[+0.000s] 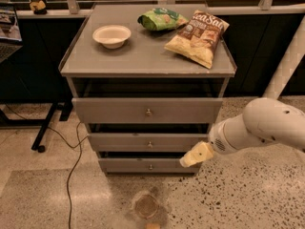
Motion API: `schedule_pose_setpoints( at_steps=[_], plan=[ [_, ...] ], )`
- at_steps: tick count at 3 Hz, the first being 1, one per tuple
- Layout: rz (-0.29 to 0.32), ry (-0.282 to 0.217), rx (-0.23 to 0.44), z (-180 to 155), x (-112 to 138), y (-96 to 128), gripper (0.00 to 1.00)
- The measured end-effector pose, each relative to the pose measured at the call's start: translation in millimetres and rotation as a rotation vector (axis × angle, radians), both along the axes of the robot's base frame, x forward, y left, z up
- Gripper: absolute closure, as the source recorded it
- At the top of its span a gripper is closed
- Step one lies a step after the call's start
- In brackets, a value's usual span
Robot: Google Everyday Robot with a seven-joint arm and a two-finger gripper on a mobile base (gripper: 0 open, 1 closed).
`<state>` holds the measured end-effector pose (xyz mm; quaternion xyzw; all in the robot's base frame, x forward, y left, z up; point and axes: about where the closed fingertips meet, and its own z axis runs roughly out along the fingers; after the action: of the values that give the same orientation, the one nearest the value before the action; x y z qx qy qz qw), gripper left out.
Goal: Open bottom drawer
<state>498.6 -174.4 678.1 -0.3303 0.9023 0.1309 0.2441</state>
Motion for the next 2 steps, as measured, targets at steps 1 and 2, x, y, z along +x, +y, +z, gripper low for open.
schedule_pose_setpoints(
  at_steps=[1, 2],
  plan=[
    [0.0, 0.001, 0.0, -0.4, -0.1, 0.1, 0.0],
    [0.005, -0.03, 0.01, 5.8, -2.3, 1.6, 0.0]
  ],
)
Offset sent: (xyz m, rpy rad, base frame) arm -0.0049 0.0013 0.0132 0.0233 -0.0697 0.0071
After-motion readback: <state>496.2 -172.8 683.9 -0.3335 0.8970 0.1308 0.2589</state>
